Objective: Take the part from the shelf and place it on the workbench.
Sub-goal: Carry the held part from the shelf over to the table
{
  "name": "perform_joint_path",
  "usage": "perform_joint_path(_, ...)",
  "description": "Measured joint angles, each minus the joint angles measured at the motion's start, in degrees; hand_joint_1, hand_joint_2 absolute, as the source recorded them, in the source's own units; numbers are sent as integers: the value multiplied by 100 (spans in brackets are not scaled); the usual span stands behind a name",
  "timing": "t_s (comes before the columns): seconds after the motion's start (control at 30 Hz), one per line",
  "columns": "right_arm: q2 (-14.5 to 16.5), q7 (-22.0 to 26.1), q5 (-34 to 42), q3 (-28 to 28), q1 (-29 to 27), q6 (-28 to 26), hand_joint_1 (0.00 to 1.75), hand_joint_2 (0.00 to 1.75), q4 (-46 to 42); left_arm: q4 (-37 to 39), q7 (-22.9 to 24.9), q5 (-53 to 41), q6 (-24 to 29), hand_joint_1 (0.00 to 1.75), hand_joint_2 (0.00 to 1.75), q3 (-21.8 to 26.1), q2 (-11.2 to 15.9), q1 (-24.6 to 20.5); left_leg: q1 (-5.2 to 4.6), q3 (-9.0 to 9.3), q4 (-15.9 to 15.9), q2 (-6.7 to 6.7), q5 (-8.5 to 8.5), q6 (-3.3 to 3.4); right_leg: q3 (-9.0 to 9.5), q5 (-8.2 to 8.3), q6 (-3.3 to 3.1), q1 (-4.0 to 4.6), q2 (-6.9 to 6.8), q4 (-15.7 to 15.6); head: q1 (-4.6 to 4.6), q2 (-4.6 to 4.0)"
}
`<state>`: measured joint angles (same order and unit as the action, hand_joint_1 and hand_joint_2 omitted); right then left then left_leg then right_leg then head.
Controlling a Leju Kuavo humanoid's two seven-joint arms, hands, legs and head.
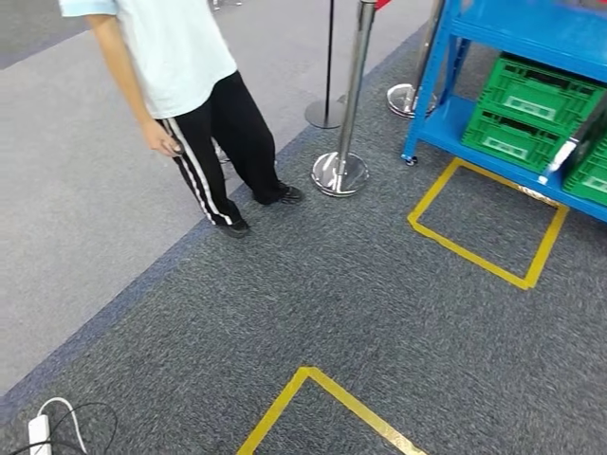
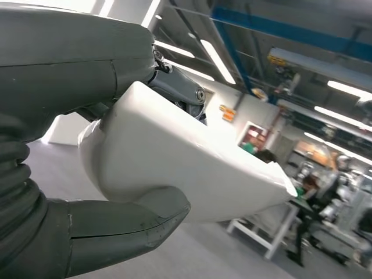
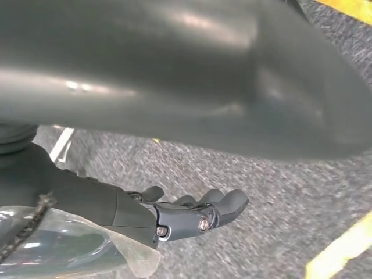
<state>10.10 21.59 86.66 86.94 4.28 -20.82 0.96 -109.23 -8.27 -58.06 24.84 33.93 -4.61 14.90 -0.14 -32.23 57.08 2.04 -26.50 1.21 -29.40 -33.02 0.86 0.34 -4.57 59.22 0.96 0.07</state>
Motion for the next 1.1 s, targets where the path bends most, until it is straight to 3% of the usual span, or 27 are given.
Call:
perform_joint_path(0.07, -1, -3, 0, 4, -4, -21, 0, 0, 0, -17, -1, -20, -9, 147, 175, 16, -7, -24, 22, -11, -16, -134, 24, 42, -337, -358, 34, -17, 362, 711, 25, 0)
perform_joint_path(0.13, -2, -12, 0, 7, -9, -34, 0, 0, 1, -19, -1, -43, -17, 147, 175, 21, -22, -25, 24, -25, -15, -284, 30, 54, -708, -580, 47, -23, 447, 1410, 28, 0)
perform_joint_path(0.17, -2, -16, 1, 8, -9, -36, 0, 0, 2, -19, 0, -57, -18, 147, 175, 26, -31, -20, 26, -23, -13, -366, 31, 54, -776, -523, 52, -28, 452, 1488, 28, 0)
perform_joint_path(0.23, -3, -17, 2, 12, -8, -39, 0, 0, 2, -19, 1, -85, -17, 147, 175, 40, -48, -16, 39, -4, -1, -536, 26, 38, -582, -100, 62, -54, 506, 960, 28, 0)
perform_joint_path(0.3, -3, -18, 2, 21, -5, -44, 0, 0, 2, -20, 1, -121, -18, 147, 175, 46, -66, -20, 43, -15, 46, -694, 7, -13, -248, 240, 66, -100, 740, 192, 28, 0)
perform_joint_path(0.37, -3, -26, 2, 37, -5, -52, 0, 0, 2, -21, 1, -168, -23, 147, 175, 50, -84, -21, 49, -73, 92, -827, 12, -86, -93, 282, 40, -113, 877, -115, 28, 0)
perform_joint_path(0.43, 0, -34, 2, 56, 0, -58, 0, 0, 2, -21, 2, -209, -29, 147, 175, 58, -96, -7, 68, -120, 108, -925, 31, -147, -64, 287, -20, -108, 768, -134, 27, 0)
perform_joint_path(0.5, 5, -34, 1, 78, 6, -60, 0, 0, 2, -21, 4, -236, -31, 147, 175, 64, -107, -7, 56, -207, 294, -733, -85, -199, -42, 302, -86, -120, 631, -156, -7, 0)
perform_joint_path(0.57, 7, -34, 1, 91, -1, -61, 0, 0, 2, -21, 8, -248, -31, 147, 175, 60, -119, -31, 47, -489, 917, -389, -419, -250, -26, 293, -134, -114, 474, -170, -48, 0)
perform_joint_path(0.63, 7, -35, 1, 93, -7, -62, 0, 0, 2, -21, 10, -251, -33, 147, 175, 55, -130, -37, 66, -827, 1633, -255, -699, -278, -22, 272, -160, -93, 308, -169, -56, 0)
perform_joint_path(0.67, 7, -35, 1, 94, -7, -62, 0, 0, 2, -21, 11, -253, -33, 147, 175, 55, -133, -31, 72, -888, 1766, -235, -696, -277, -14, 260, -164, -85, 229, -169, -57, 0)
perform_joint_path(0.7, 7, -35, 1, 95, -6, -62, 0, 0, 2, -21, 11, -254, -34, 147, 175, 56, -133, -28, 72, -835, 1669, -219, -580, -267, 1, 246, -165, -77, 151, -169, -57, 0)
perform_joint_path(0.73, 7, -35, 1, 96, -4, -63, 0, 0, 2, -21, 13, -256, -35, 147, 175, 57, -133, -27, 65, -672, 1357, -176, -382, -242, 26, 228, -164, -69, 76, -169, -57, 0)
perform_joint_path(0.8, 8, -35, 0, 99, -3, -66, 0, 0, 2, -21, 17, -261, -40, 147, 175, 58, -132, -31, 4, -271, 578, 118, -70, -160, 70, 182, -140, -41, -54, -168, -57, 0)
perform_joint_path(0.87, 8, -38, -1, 101, -6, -71, 0, 0, 2, -21, 20, -279, -45, 147, 175, 55, -133, -39, -68, -100, 200, 347, -26, -84, 92, 142, -88, -8, -180, -169, -63, 0)
perform_joint_path(0.93, 8, -43, -4, 107, -5, -73, 0, 0, 2, -23, 20, -308, -48, 147, 175, 60, -137, -20, -79, -108, 142, 240, -36, -38, 125, 113, -30, 7, -321, -189, -72, 0)
perform_joint_path(0.97, 8, -45, -7, 113, -2, -73, 0, 0, 2, -24, 20, -319, -44, 147, 175, 64, -139, -2, -66, -100, 108, 158, -20, -16, 130, 74, 0, 1, -273, -171, -68, 0)
perform_joint_path(1.03, 7, -52, -15, 128, 1, -73, 0, 0, 2, -25, 15, -327, -32, 147, 175, 69, -140, 0, -27, -74, 47, 0, 16, 37, -7, -130, 48, -20, 61, 143, -55, 0)
perform_joint_path(1.07, 6, -58, -21, 134, -2, -73, 0, 0, 2, -24, 10, -332, -27, 147, 175, 69, -143, -3, -19, -75, 39, -76, 23, 53, -185, -297, 60, -32, 273, 495, -48, 0)
perform_joint_path(1.1, 5, -65, -28, 137, -4, -74, 0, 0, 2, -23, 5, -338, -26, 147, 175, 69, -144, -9, -15, -80, 41, -159, 24, 64, -404, -463, 68, -38, 389, 908, -46, 0)
